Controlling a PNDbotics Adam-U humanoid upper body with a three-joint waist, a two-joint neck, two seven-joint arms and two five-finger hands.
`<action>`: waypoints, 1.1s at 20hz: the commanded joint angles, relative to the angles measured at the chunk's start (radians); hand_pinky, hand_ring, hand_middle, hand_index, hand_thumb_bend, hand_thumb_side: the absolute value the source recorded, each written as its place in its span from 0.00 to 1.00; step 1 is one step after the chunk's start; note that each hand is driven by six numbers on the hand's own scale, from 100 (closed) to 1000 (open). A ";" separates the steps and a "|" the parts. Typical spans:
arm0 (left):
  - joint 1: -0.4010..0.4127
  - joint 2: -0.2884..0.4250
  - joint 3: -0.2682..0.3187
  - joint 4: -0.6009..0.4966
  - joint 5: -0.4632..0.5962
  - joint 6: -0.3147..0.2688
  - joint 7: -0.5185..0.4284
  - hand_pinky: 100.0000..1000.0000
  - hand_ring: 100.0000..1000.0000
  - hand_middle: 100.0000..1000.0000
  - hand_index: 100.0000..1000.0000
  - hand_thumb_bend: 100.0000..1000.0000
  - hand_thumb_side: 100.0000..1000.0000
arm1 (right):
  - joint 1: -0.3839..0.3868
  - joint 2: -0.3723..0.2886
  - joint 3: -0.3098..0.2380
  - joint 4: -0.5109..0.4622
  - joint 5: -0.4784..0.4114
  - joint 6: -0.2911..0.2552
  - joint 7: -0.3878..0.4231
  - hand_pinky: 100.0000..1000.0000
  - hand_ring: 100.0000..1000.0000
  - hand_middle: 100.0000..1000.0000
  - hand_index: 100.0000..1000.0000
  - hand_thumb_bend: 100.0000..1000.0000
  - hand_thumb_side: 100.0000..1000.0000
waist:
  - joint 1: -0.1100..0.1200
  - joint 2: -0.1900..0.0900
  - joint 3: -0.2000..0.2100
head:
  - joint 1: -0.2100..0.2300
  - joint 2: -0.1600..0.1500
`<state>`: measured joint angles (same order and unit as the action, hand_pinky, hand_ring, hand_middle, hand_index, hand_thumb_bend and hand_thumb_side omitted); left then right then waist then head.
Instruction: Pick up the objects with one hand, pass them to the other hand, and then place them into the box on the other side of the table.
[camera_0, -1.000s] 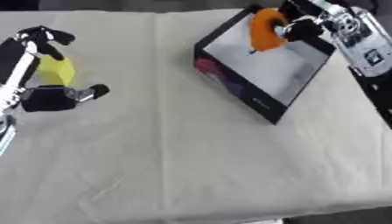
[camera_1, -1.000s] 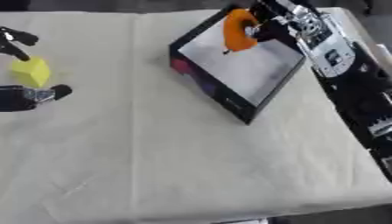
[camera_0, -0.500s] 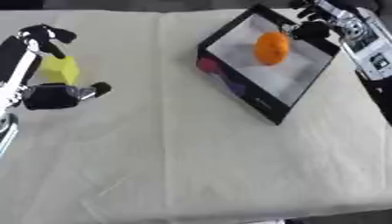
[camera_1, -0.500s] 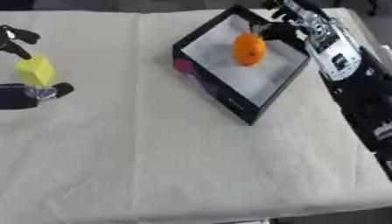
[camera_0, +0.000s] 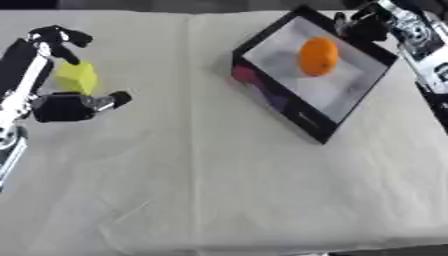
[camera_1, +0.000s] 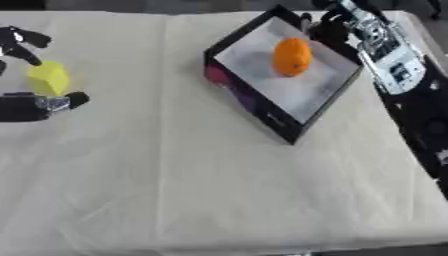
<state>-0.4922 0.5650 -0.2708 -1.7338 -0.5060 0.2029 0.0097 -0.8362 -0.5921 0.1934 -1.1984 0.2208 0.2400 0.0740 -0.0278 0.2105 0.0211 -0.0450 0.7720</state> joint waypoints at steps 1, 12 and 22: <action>-0.007 0.043 0.026 -0.017 0.004 0.011 0.006 0.73 0.54 0.65 0.77 0.73 0.37 | -0.016 -0.028 -0.014 -0.043 -0.064 0.005 -0.026 0.87 0.80 0.81 0.85 0.00 0.38 | 0.018 -0.024 0.003 | 0.047 -0.002; 0.010 0.167 0.086 0.004 0.021 0.069 0.013 0.74 0.58 0.67 0.78 0.73 0.38 | -0.010 -0.031 -0.039 -0.132 -0.173 0.001 -0.087 0.86 0.76 0.79 0.83 0.00 0.31 | 0.031 -0.027 0.015 | 0.124 -0.002; 0.015 0.277 0.146 0.076 0.056 0.138 -0.065 0.76 0.63 0.69 0.79 0.70 0.38 | -0.006 -0.027 -0.048 -0.187 -0.228 0.023 -0.125 0.86 0.75 0.78 0.82 0.00 0.32 | 0.036 -0.028 0.018 | 0.142 -0.002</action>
<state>-0.4621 0.7921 -0.1485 -1.6614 -0.4597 0.3324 -0.0414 -0.8268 -0.5950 0.1602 -1.3621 -0.0001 0.2623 -0.0465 -0.0075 0.2105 0.0379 0.0946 0.7720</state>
